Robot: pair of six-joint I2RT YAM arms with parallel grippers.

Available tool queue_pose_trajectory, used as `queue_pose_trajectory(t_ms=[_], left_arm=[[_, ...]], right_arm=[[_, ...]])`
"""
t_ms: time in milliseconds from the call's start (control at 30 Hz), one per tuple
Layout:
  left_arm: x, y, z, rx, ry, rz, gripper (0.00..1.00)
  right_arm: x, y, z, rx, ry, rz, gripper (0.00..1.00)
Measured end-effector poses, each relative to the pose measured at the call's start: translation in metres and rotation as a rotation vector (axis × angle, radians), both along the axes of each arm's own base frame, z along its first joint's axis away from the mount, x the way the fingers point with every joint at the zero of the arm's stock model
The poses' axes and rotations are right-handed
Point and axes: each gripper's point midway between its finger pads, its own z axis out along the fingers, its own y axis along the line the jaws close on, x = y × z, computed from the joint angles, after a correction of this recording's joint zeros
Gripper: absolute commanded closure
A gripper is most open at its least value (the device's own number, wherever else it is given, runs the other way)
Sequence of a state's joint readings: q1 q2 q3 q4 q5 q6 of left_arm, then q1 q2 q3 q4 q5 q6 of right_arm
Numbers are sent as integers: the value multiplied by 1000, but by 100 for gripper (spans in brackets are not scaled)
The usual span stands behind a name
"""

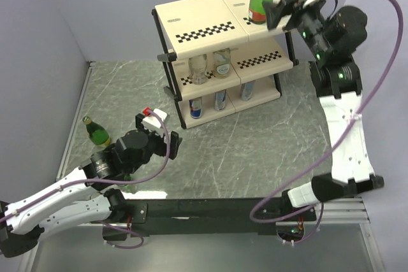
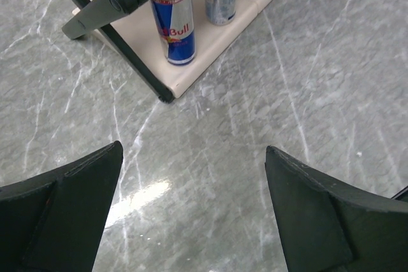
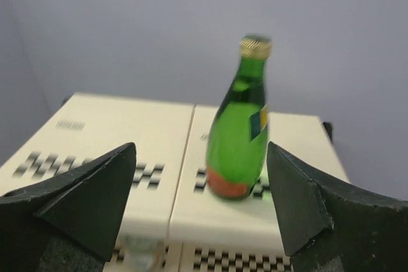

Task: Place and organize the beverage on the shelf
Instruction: Pick up the drink from the center of the board.

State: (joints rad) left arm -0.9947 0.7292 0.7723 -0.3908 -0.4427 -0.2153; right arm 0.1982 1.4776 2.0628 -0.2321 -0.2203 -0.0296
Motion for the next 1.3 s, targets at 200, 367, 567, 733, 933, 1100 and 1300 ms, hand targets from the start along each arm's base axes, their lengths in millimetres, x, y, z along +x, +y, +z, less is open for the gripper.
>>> queue_pose_trajectory(t_ms=[200,367,567,733,933,1100,1300], left_arm=[[-3,6,14,-79,-15,27,1],[-10,28,34,-228,-15,112,1],[-19,78,46,-386,15,318,1],[-18,104,55,-399,44,474,0],[-10,121,66,-323,42,626,1],[-10,139,81,-290,10,705,0],[5,146,77,-197,0,786,1]], right_arm=[[-69,23,-73,-189,86,208,11],[-132,37,-152,-315,157,395,19],[-170,63,-245,-372,287,617,36],[-194,97,-309,-401,438,795,36],[-215,117,-328,-416,484,922,36],[-216,122,-333,-418,504,952,36],[-219,123,-333,-422,498,967,35]])
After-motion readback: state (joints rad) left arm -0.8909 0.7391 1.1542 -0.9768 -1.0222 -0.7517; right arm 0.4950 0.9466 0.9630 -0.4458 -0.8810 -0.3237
